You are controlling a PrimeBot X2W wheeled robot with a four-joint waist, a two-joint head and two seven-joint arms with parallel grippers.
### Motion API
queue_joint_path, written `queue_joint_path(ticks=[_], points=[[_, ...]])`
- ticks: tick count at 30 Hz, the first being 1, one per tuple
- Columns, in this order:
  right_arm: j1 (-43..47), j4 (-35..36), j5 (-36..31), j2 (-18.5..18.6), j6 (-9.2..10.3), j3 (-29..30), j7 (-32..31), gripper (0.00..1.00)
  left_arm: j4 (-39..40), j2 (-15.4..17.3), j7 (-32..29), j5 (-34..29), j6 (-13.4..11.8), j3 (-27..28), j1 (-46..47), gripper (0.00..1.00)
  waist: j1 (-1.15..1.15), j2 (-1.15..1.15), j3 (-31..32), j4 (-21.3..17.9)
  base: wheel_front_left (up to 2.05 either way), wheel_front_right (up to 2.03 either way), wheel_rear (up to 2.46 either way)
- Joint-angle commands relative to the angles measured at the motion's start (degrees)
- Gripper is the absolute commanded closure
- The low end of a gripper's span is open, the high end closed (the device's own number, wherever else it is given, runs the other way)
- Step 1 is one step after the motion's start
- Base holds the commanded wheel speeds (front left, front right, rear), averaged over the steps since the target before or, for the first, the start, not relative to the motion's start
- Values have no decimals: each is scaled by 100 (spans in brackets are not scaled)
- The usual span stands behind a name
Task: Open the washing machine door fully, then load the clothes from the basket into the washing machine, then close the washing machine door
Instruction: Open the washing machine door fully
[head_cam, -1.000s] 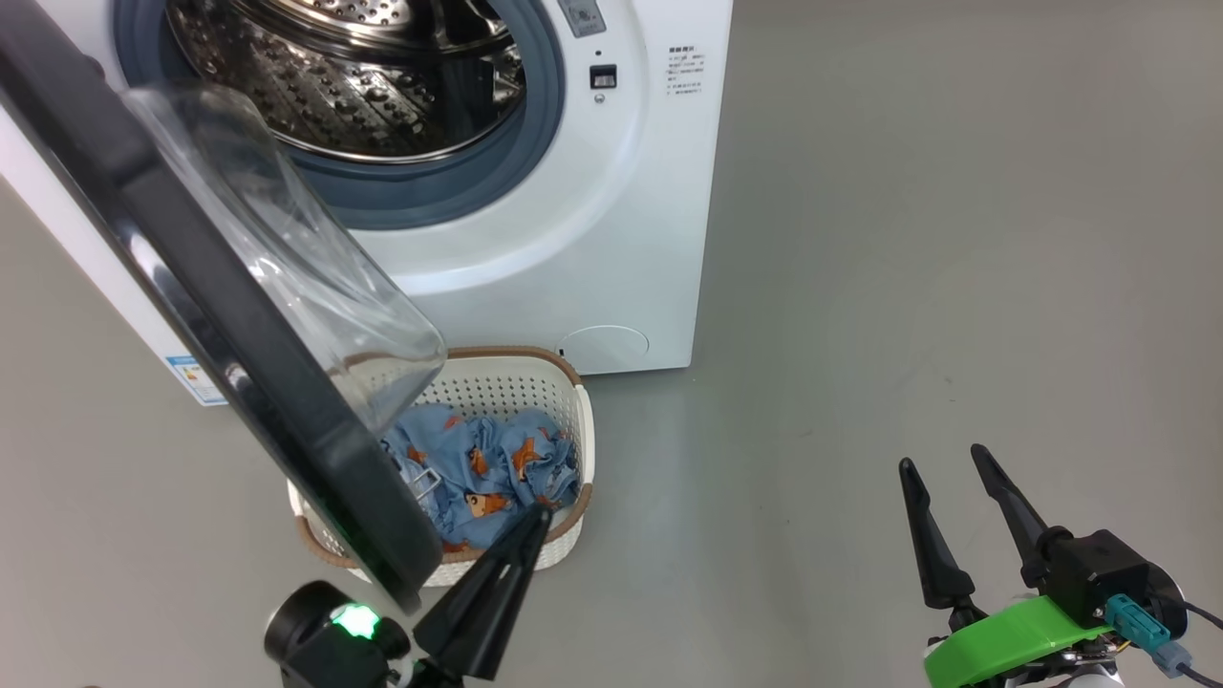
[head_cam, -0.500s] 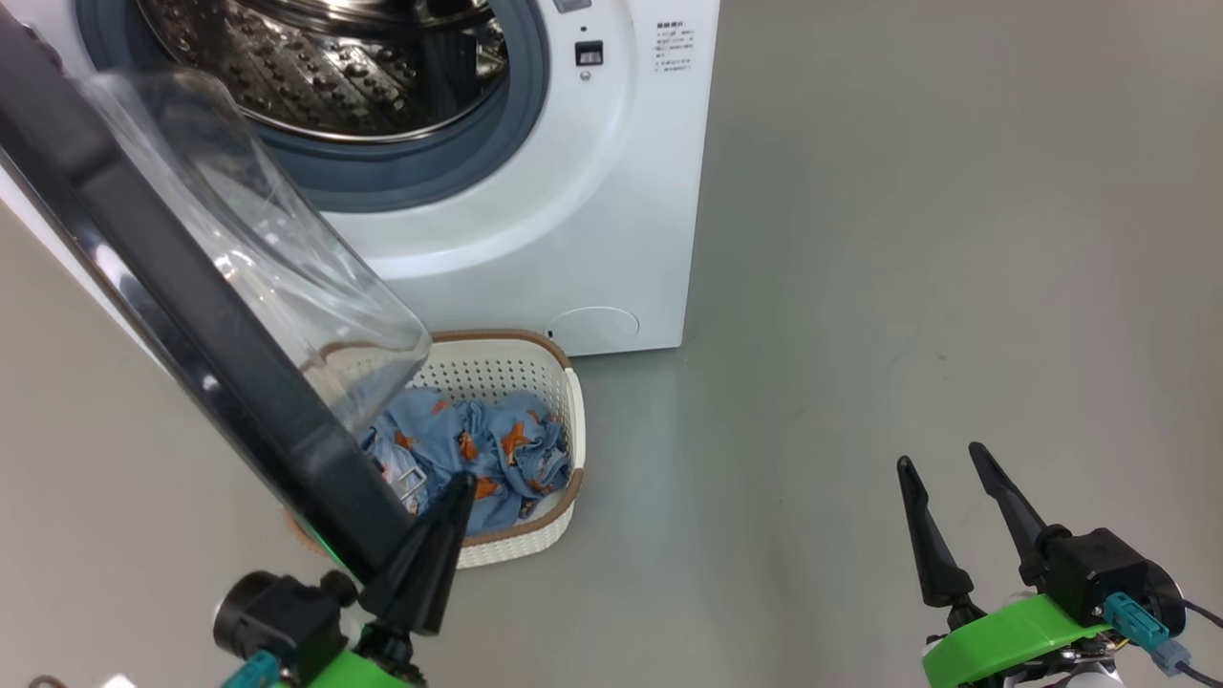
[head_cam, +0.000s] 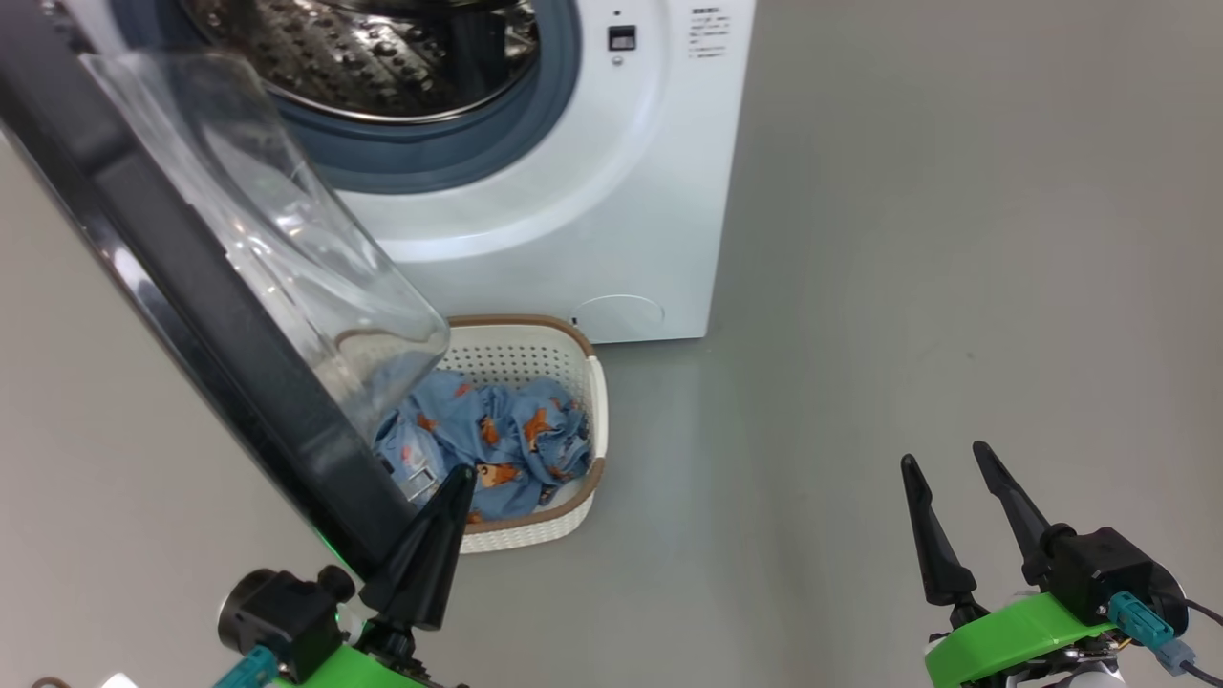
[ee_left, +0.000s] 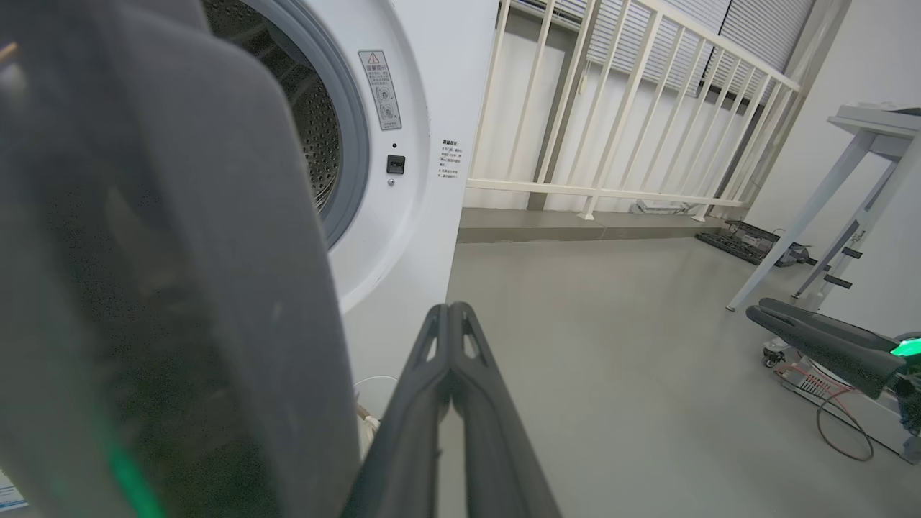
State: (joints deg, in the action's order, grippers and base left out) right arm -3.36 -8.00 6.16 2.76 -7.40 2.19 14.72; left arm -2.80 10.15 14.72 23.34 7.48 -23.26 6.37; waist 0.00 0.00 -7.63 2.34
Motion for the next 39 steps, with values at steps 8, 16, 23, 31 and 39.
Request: queue_joint_path(ticks=[8, 16, 23, 31, 39], points=[[-185, 133, -4, 11, -9, -151, 28, 0, 174, 140, 28, -58, 1, 516, -49, 100, 0, 0, -28, 338, 0, 0, 0], [-213, 112, -30, 11, -9, -132, 28, 0, 256, 98, 28, -122, 1, 691, -200, 100, 0, 0, -51, 608, 0, 0, 0], [-203, 95, -57, 11, -9, -104, 28, 0, 212, -29, 28, -217, 1, 1040, -391, 100, 0, 0, -28, 919, 0, 0, 0], [-218, 53, -76, 11, -9, -125, 28, 0, 165, -161, 28, -322, 1, 1451, -587, 100, 0, 0, 29, 1225, 0, 0, 0], [-238, 25, -71, 11, -9, -155, 28, 0, -46, -328, 28, -382, 1, 2182, -628, 100, 0, 0, 52, 1366, 0, 0, 0]])
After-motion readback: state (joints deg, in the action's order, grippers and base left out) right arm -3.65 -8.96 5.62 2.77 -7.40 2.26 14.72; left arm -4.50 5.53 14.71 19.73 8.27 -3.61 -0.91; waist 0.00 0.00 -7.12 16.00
